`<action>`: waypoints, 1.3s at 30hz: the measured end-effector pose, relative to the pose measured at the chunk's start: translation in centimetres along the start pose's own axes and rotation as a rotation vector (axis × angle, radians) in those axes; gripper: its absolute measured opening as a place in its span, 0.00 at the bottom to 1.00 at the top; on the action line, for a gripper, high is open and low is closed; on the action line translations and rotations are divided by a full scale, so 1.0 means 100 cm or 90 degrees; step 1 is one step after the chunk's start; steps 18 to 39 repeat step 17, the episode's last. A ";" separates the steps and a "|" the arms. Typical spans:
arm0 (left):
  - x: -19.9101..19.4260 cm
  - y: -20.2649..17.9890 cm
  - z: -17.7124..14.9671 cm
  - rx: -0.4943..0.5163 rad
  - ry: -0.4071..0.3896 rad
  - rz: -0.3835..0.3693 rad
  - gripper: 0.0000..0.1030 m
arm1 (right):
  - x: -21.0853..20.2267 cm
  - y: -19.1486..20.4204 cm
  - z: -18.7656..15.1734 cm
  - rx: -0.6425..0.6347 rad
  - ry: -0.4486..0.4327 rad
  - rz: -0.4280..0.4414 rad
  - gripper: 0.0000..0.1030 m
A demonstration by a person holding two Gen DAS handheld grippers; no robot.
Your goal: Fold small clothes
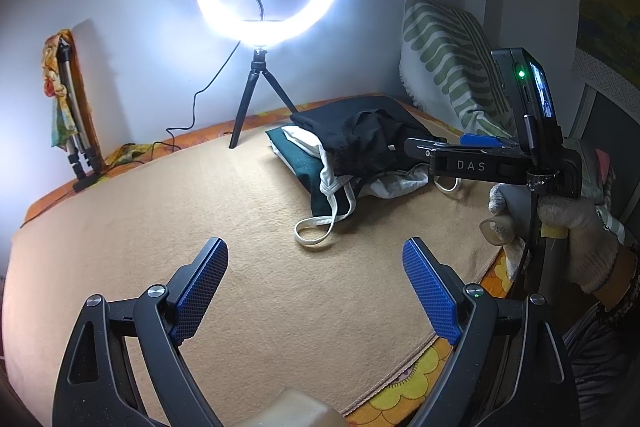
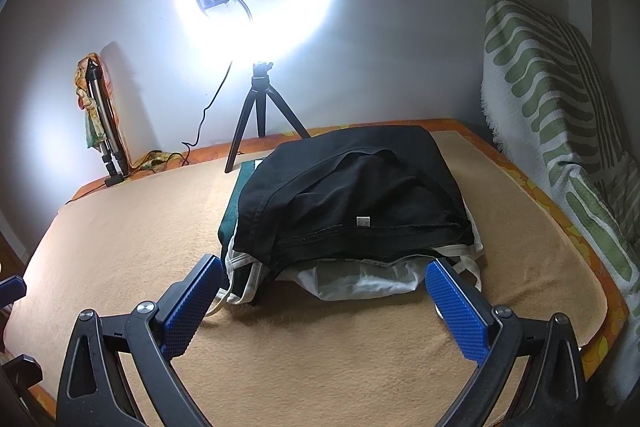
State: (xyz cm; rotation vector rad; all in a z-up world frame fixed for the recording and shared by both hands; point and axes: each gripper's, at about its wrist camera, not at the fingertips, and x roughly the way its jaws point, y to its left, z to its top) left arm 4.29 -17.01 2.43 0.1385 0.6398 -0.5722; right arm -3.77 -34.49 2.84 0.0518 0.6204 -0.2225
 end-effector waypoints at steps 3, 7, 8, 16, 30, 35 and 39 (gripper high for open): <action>0.000 0.000 0.000 0.001 -0.002 0.002 0.87 | 0.000 0.001 0.000 -0.001 0.000 0.001 1.00; -0.002 -0.002 -0.001 0.003 -0.006 0.000 0.87 | 0.000 0.001 0.000 -0.001 0.000 0.001 1.00; -0.002 -0.002 -0.001 0.004 -0.006 -0.002 0.87 | 0.000 0.002 0.000 -0.002 0.000 0.001 1.00; -0.002 0.001 -0.001 -0.006 -0.005 0.002 0.87 | 0.001 0.004 0.000 -0.004 0.001 0.002 1.00; -0.001 0.002 -0.001 -0.009 -0.003 0.001 0.87 | 0.002 0.004 0.000 -0.005 0.002 0.003 1.00; -0.001 0.002 -0.001 -0.009 -0.003 0.001 0.87 | 0.002 0.004 0.000 -0.005 0.002 0.003 1.00; -0.001 0.002 -0.001 -0.009 -0.003 0.001 0.87 | 0.002 0.004 0.000 -0.005 0.002 0.003 1.00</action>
